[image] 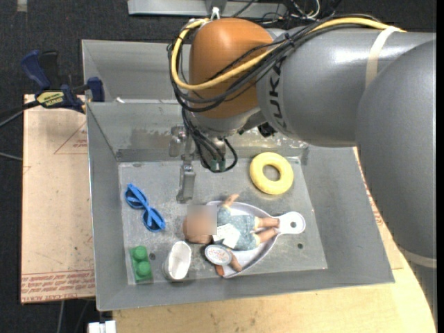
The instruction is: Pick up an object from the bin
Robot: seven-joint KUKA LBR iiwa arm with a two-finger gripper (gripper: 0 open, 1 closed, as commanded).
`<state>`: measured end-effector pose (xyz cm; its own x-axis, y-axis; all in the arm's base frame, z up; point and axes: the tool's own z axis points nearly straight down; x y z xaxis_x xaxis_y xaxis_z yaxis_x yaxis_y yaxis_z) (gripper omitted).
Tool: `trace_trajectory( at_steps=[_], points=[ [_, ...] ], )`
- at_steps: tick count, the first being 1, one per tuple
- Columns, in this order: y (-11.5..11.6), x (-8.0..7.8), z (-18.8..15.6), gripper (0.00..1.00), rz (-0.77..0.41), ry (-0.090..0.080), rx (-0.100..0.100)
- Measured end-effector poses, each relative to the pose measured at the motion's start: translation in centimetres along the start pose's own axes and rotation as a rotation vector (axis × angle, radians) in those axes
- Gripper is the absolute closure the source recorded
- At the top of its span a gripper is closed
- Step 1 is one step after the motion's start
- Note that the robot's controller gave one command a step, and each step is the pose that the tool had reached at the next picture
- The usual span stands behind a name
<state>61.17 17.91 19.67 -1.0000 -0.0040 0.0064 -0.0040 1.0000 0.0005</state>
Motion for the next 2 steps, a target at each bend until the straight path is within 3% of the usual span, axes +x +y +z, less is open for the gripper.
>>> trace_trajectory(
  at_steps=[1, 2],
  points=[
    [-0.1, -0.2, -0.5, 0.00, 0.003, -0.008, -0.001],
    [-1.2, 4.7, -0.7, 0.00, -0.029, -0.004, 0.000]
  ],
)
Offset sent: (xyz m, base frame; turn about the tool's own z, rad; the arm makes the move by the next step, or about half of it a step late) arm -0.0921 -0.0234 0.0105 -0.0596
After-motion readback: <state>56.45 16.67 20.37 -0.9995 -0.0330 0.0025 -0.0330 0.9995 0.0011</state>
